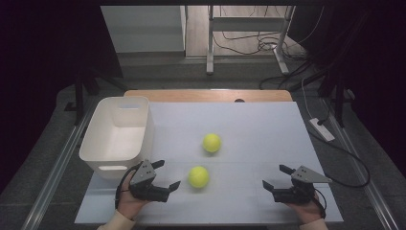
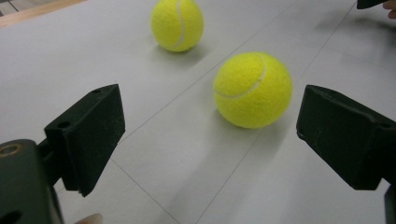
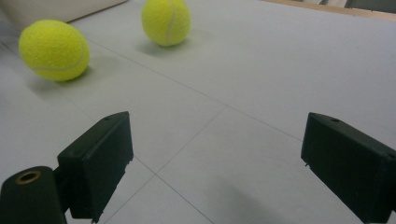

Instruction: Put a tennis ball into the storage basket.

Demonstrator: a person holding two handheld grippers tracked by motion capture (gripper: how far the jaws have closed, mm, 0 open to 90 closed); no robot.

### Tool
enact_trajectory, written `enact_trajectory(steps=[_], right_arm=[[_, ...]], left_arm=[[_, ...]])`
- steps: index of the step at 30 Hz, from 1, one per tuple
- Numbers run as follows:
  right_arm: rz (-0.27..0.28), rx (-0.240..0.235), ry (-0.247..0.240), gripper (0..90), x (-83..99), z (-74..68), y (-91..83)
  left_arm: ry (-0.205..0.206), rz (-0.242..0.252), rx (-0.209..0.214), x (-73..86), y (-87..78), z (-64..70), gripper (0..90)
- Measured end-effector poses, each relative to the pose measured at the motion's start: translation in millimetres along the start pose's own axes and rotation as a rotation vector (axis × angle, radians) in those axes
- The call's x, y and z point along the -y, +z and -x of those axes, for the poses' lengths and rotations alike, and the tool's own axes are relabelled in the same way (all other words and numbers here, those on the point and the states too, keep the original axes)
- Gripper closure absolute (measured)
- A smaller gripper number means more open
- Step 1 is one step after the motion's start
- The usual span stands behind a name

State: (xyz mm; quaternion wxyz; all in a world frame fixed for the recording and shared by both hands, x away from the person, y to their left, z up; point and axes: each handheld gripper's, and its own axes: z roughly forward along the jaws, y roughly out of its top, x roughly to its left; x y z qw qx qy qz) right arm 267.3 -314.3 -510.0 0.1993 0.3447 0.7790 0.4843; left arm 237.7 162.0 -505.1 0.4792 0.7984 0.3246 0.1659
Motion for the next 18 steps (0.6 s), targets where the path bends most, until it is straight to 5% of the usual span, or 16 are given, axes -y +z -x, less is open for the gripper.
enact_trajectory(steps=[18], right_arm=[[0.003, 0.0, 0.004, 9.0, -0.3, 0.6, -0.2]], left_arm=[[-0.009, -0.002, 0.007, -15.8, 4.2, 2.6, 8.7]])
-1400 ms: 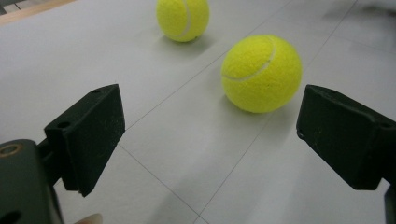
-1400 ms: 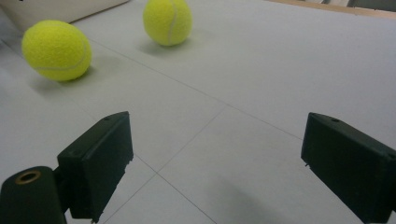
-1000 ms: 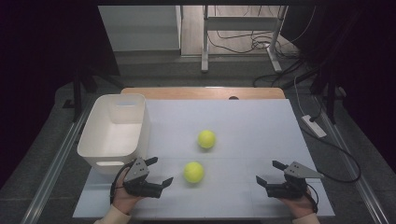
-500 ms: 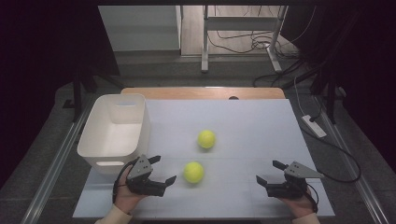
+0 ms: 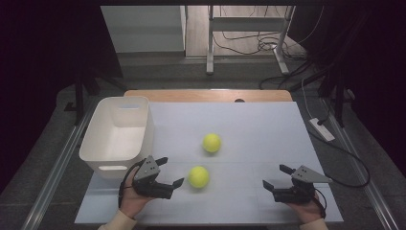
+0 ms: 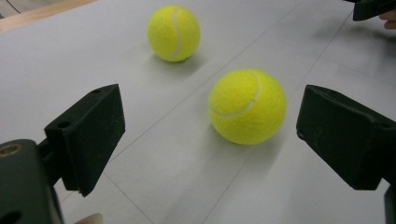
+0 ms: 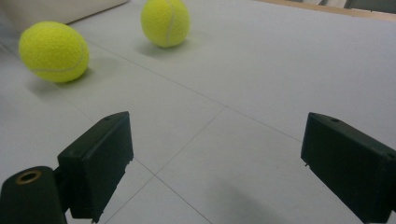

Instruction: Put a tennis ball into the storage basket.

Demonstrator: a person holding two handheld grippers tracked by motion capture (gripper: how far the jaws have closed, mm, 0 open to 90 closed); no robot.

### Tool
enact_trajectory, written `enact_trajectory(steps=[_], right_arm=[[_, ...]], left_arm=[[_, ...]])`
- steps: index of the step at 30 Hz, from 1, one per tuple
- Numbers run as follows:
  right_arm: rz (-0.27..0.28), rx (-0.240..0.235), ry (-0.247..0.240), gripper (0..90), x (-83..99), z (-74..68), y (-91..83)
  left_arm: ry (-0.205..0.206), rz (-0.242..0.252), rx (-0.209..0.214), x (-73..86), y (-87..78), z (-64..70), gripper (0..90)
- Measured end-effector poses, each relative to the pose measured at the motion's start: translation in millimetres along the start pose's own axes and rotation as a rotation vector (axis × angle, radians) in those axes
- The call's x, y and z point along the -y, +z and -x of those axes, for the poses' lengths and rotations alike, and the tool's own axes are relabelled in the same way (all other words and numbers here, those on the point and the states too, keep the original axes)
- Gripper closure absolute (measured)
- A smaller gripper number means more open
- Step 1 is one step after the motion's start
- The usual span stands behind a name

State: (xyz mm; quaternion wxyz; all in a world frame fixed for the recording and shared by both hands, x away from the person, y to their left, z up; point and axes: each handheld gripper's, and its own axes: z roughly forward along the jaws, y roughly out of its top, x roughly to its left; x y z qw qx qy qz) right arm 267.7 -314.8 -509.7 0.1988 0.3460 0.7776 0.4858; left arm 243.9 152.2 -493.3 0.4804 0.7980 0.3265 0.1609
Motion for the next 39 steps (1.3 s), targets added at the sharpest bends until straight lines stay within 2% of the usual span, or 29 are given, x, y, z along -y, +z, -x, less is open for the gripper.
enact_trajectory(steps=[16, 39], right_arm=[[-0.001, 0.003, 0.003, 9.0, 0.0, 0.2, 0.0], [0.0, 0.001, 0.009, 9.1, 0.0, 0.6, 0.4]], left_arm=[[0.001, 0.001, 0.014, -12.6, 4.5, 4.9, 8.9], [0.056, -0.019, 0.083, -38.4, 27.1, 18.0, 8.6]])
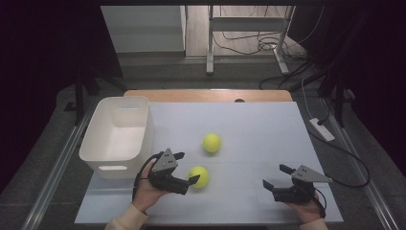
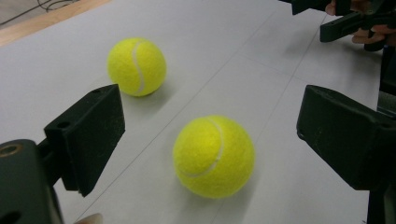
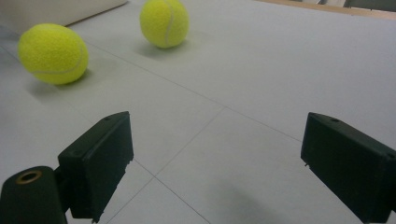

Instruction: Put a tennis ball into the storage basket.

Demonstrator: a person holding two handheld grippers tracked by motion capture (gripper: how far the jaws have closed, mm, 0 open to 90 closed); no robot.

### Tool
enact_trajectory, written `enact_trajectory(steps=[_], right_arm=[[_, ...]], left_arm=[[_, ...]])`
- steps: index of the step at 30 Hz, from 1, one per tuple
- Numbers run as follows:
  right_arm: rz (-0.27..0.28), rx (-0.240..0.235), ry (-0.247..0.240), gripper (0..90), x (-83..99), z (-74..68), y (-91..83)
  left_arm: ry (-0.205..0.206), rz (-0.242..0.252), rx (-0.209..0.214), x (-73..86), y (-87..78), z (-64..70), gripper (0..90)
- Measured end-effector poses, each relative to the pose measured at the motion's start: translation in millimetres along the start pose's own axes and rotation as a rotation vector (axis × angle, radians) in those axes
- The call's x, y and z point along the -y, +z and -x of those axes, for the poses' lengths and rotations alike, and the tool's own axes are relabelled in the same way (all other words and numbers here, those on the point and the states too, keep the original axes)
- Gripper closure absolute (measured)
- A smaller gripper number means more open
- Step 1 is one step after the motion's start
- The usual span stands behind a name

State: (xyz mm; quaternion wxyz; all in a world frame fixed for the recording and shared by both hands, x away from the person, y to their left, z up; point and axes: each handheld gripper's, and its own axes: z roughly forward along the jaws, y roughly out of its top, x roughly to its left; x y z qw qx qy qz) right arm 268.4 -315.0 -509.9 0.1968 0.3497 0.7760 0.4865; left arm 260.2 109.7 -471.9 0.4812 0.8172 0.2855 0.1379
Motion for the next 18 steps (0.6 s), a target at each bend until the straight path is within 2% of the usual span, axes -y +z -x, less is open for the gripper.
enact_trajectory(steps=[12, 18], right_arm=[[0.006, 0.007, 0.002, 9.3, 0.0, 0.8, -0.6], [0.004, 0.005, 0.001, 9.3, 0.1, 0.6, -0.4]], left_arm=[[0.019, -0.046, 0.021, -12.1, 14.9, 4.6, 7.6], [0.015, -0.08, 0.015, -15.7, 22.6, 5.3, 5.9]])
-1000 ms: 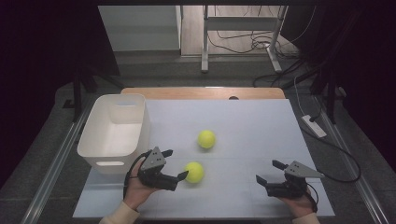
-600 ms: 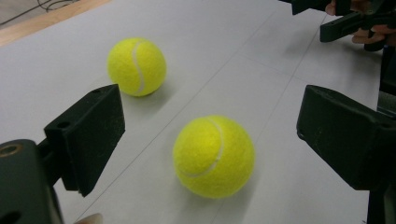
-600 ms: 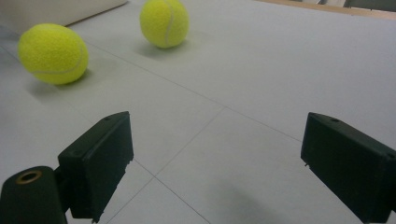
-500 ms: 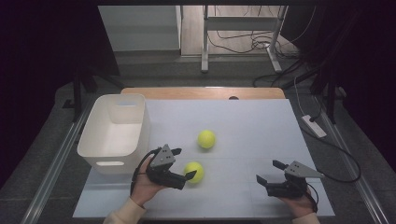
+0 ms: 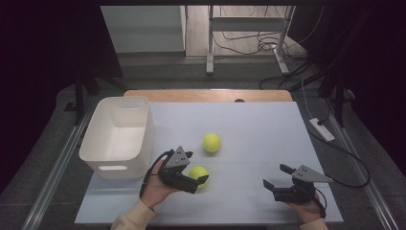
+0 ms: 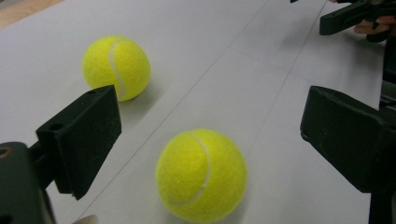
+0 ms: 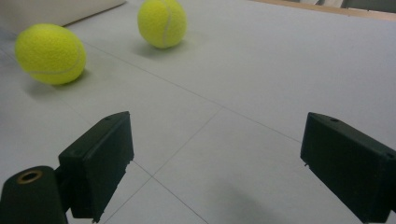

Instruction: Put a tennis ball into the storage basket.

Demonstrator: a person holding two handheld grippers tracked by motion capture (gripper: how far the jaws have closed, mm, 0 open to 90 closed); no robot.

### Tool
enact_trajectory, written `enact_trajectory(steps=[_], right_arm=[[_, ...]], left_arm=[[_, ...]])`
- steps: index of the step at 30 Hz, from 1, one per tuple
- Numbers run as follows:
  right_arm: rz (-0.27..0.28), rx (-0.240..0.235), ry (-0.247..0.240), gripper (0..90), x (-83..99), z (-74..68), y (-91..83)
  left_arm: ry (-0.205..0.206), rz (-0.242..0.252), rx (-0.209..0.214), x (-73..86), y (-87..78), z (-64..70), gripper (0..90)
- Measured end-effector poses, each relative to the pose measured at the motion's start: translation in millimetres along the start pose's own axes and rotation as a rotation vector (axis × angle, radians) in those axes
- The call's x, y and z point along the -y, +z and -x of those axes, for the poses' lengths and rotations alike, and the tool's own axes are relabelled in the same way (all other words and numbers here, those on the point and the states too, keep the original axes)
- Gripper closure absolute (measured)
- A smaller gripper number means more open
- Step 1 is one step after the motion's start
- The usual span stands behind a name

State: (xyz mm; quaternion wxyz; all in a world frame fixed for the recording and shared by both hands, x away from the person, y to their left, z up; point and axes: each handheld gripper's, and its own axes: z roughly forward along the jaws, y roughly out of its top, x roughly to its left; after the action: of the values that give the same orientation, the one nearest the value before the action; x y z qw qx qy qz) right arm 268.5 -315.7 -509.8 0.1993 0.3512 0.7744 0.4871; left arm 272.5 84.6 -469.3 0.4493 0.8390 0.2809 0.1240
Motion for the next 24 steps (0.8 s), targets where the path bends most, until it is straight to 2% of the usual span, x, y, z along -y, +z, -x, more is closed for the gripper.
enact_trajectory(steps=[5, 9, 10, 11, 15, 18, 24], right_arm=[[0.0, 0.0, 0.001, 9.3, 0.0, -0.1, 0.1], [-0.005, 0.0, -0.002, 9.3, 0.0, -0.3, 0.4], [-0.006, -0.002, -0.004, 9.3, 0.1, -0.3, 0.5], [-0.006, -0.002, -0.004, 9.3, 0.1, -0.3, 0.5], [-0.007, -0.001, -0.003, 9.3, 0.3, -0.2, 0.4], [-0.007, -0.002, -0.003, 9.3, 0.5, 0.0, 0.5], [-0.01, -0.001, -0.007, 9.3, 0.5, -0.3, 0.9]], left_arm=[[-0.01, -0.029, -0.003, -1.6, 6.1, -1.5, 5.3], [-0.028, -0.091, -0.022, -1.3, 16.6, -4.1, 4.3], [-0.032, -0.121, -0.021, -0.4, 21.1, -4.7, 3.9], [-0.032, -0.121, -0.021, -0.4, 21.1, -4.7, 3.6], [-0.021, -0.172, -0.02, 1.8, 26.8, -4.0, 3.0], [-0.029, -0.181, -0.011, 4.4, 28.8, -3.8, 3.3], [-0.02, -0.216, -0.019, 8.8, 33.2, -1.6, 3.1]])
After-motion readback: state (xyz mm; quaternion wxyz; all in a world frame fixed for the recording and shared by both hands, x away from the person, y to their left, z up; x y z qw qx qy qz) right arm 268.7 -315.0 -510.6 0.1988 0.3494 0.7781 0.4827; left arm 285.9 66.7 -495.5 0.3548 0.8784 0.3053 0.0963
